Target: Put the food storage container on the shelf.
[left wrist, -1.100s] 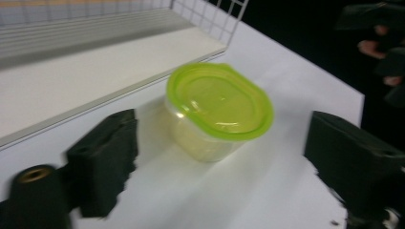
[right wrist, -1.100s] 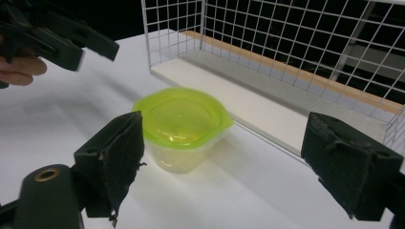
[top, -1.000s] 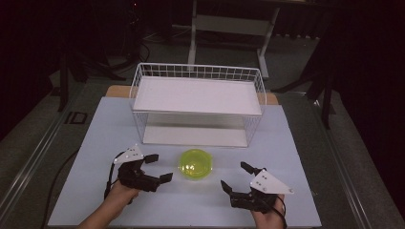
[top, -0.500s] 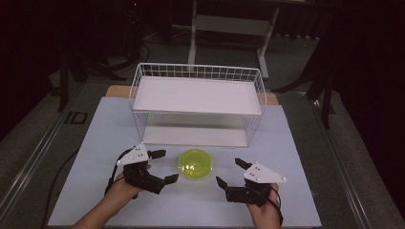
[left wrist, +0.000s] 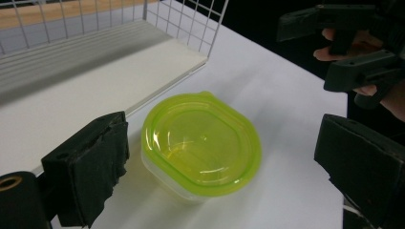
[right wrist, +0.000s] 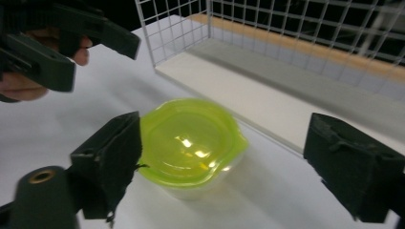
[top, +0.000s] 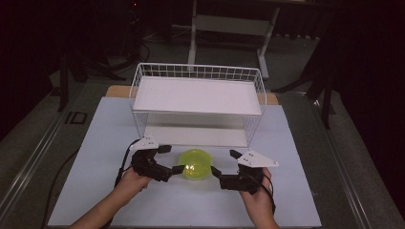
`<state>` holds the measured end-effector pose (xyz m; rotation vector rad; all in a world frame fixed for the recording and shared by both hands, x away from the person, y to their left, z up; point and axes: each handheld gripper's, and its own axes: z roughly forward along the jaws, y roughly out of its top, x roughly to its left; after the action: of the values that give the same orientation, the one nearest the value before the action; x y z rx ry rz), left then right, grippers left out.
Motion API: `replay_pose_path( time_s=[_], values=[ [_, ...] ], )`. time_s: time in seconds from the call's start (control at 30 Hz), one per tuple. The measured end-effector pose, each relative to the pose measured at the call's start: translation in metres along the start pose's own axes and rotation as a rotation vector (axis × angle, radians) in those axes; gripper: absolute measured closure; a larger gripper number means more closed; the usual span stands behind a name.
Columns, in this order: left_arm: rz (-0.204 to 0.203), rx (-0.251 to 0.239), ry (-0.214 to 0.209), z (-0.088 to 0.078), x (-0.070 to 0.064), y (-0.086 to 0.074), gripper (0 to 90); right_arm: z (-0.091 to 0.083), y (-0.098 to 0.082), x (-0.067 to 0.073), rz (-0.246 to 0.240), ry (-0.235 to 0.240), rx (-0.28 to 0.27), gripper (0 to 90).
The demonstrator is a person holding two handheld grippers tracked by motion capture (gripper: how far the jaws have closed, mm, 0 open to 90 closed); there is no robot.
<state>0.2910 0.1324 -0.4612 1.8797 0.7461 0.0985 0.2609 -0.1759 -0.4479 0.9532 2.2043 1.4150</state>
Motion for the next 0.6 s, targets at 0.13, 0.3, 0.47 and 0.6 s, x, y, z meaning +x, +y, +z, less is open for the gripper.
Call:
replay_pose_path(
  time_s=[0.13,0.3,0.47,0.6],
  values=[
    [0.003,0.002,0.001,0.008,0.002,0.001,6.4,0.013,0.000,-0.004,0.055,0.006,0.011,13.8],
    [-0.014,0.012,-0.005,0.015,0.009,-0.001,6.7,0.027,-0.004,-0.008,0.104,-0.003,0.036,14.1],
    [-0.052,0.024,-0.012,0.018,0.017,-0.008,6.7,0.038,-0.010,-0.012,0.129,-0.018,0.077,16.6],
    [-0.090,0.035,0.004,0.020,0.022,-0.011,10.7,0.041,-0.013,-0.016,0.162,-0.009,0.089,21.8]
  ],
)
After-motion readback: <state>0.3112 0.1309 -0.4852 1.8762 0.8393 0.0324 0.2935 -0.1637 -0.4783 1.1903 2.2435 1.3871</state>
